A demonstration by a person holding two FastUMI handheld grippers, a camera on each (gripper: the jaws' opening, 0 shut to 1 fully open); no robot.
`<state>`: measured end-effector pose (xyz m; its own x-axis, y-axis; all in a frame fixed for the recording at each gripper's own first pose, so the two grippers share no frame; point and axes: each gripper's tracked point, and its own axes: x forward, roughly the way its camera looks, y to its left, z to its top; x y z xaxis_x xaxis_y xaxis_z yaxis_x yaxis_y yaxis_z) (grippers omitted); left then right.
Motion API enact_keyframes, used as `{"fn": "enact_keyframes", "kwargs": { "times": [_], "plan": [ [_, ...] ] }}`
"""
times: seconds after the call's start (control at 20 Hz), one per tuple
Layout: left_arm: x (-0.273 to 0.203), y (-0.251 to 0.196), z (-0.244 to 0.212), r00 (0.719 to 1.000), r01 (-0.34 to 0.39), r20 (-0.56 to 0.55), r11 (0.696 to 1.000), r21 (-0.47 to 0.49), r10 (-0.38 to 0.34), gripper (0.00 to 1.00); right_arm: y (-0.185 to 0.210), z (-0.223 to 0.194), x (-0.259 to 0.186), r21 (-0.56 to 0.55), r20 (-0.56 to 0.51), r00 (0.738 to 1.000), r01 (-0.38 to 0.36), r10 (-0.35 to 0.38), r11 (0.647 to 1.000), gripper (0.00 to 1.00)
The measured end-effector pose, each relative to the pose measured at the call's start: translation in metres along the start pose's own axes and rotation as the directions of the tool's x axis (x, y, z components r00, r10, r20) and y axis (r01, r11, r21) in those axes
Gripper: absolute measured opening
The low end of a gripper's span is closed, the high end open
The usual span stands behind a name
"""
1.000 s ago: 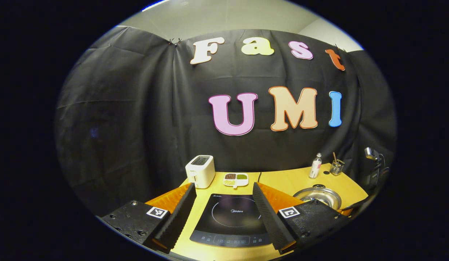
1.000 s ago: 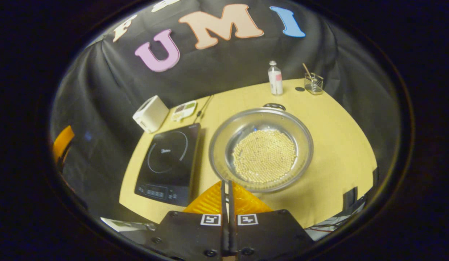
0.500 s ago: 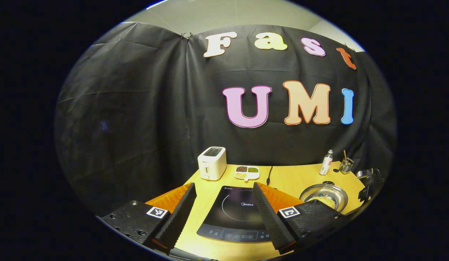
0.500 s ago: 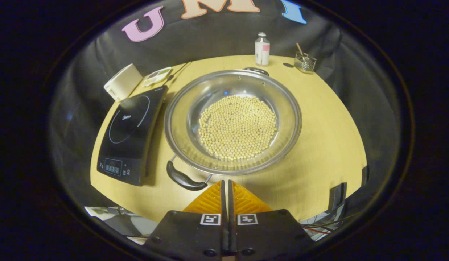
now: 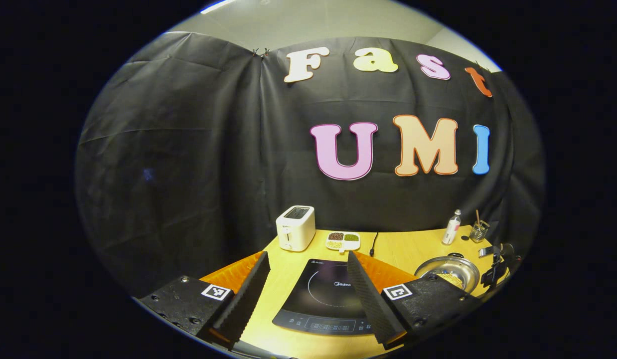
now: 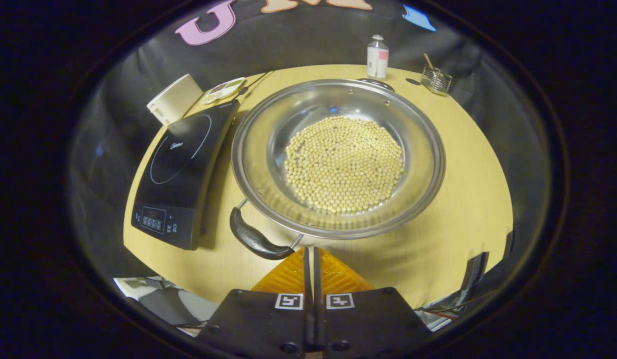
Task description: First push the handle of the pot to place it horizontally, then grasp the pot with both hands and set it on the induction cooktop.
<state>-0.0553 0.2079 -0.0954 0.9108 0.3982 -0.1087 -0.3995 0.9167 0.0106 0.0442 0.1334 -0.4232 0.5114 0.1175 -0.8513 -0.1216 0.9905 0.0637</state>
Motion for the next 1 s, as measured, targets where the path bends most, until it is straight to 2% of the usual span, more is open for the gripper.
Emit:
{"fn": "enact_keyframes", "kwargs": {
  "times": [0.1, 0.15, 0.2, 0.25, 0.35, 0.4, 1.0],
  "plan": [
    [-0.001, -0.001, -0.002, 1.0, 0.007, -0.003, 1.0, 0.003, -0.007, 0.95, 0.007, 0.001, 0.001, 0.01, -0.008, 1.0, -0.012, 0.012, 1.0, 0.0],
    [-0.001, -0.002, -0.003, 1.0, 0.011, -0.008, 1.0, 0.003, -0.011, 0.92, 0.013, 0.002, 0.002, 0.018, -0.013, 1.0, -0.02, 0.02, 1.0, 0.0],
    [-0.001, -0.003, -0.005, 1.0, 0.016, -0.013, 1.0, 0.001, -0.016, 0.95, 0.018, 0.006, 0.006, 0.031, -0.017, 0.999, -0.028, 0.029, 0.999, 0.03],
    [-0.002, -0.003, -0.006, 1.0, 0.02, -0.017, 1.0, -0.002, -0.02, 0.93, 0.024, 0.01, 0.008, 0.042, -0.02, 0.999, -0.038, 0.039, 0.998, 0.0],
    [-0.003, -0.001, -0.008, 1.0, 0.021, -0.019, 1.0, -0.003, -0.021, 0.93, 0.034, 0.015, 0.012, 0.054, -0.018, 0.999, -0.044, 0.045, 0.998, 0.03],
    [-0.003, 0.001, -0.009, 1.0, 0.019, -0.021, 1.0, 0.0, -0.019, 0.93, 0.039, 0.016, 0.013, 0.058, -0.016, 0.999, -0.043, 0.044, 0.997, 0.0],
    [-0.008, 0.008, -0.012, 1.0, 0.011, -0.027, 1.0, -0.008, -0.011, 0.93, 0.087, 0.054, 0.036, 0.098, -0.008, 1.0, -0.015, 0.016, 0.995, 0.02]
  ]
}}
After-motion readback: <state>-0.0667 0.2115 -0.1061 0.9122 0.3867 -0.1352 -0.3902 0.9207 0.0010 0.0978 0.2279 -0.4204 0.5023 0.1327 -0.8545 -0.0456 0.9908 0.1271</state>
